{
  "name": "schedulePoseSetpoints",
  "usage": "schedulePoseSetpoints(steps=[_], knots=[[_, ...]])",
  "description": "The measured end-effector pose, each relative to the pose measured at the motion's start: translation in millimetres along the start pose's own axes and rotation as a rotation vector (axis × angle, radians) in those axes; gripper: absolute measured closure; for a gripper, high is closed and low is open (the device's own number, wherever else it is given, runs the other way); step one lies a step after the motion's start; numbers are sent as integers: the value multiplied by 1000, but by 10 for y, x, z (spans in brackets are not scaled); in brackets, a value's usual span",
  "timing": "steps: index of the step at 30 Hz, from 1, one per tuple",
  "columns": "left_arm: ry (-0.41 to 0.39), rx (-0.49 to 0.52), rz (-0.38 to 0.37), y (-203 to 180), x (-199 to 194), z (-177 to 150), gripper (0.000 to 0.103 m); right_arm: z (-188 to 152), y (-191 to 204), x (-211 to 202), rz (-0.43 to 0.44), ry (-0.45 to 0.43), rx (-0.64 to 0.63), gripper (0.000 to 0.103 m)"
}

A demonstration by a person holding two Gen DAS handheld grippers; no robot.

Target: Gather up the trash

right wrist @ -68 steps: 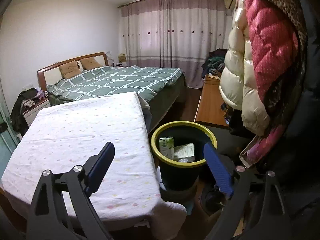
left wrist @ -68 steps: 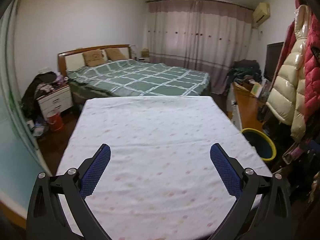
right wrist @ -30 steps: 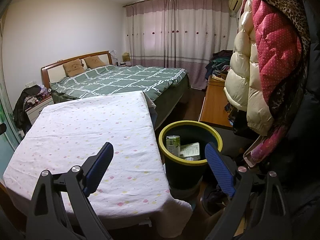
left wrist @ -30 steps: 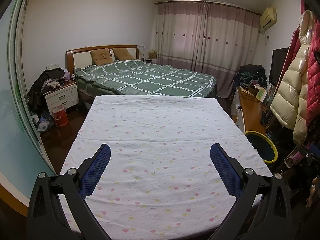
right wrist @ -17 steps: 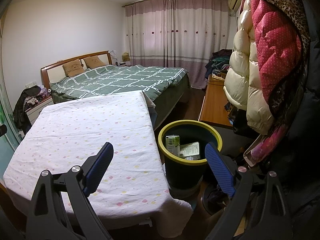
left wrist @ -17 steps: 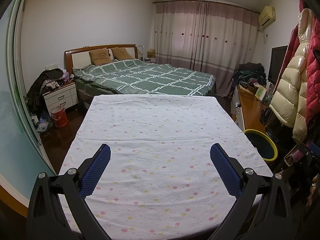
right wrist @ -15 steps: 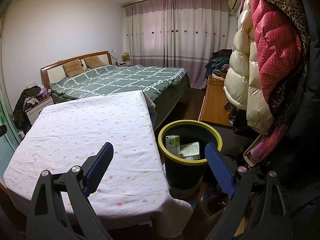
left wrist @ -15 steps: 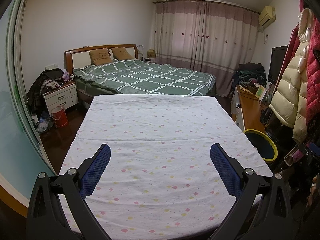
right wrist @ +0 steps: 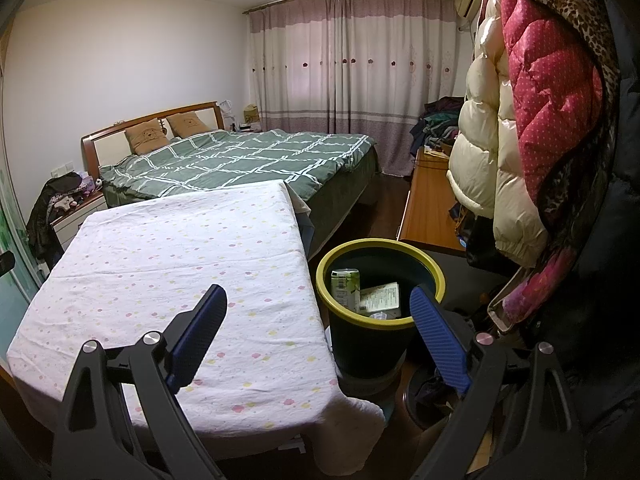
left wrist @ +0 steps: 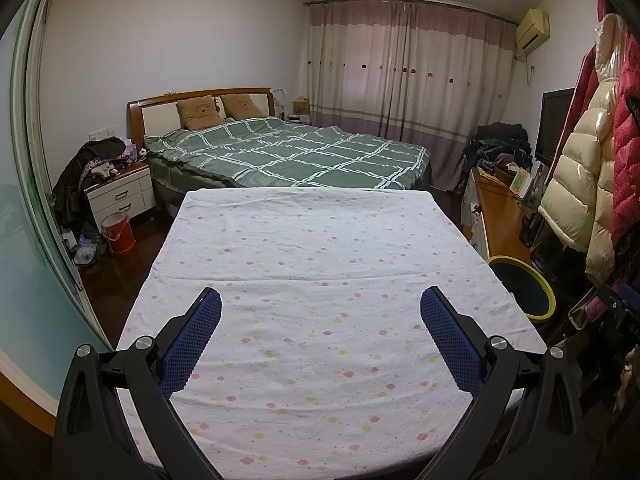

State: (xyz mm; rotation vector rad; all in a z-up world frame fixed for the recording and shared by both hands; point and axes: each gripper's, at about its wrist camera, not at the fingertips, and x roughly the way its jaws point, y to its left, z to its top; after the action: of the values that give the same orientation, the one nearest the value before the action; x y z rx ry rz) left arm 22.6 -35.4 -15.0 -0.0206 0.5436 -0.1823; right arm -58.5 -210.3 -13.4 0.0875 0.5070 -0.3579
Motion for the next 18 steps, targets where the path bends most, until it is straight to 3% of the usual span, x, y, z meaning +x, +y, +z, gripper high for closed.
schedulePoseSetpoints(steps=[18], knots=[[7, 5, -5, 18, 42, -33, 5, -8, -8, 6, 0, 2, 5, 15]])
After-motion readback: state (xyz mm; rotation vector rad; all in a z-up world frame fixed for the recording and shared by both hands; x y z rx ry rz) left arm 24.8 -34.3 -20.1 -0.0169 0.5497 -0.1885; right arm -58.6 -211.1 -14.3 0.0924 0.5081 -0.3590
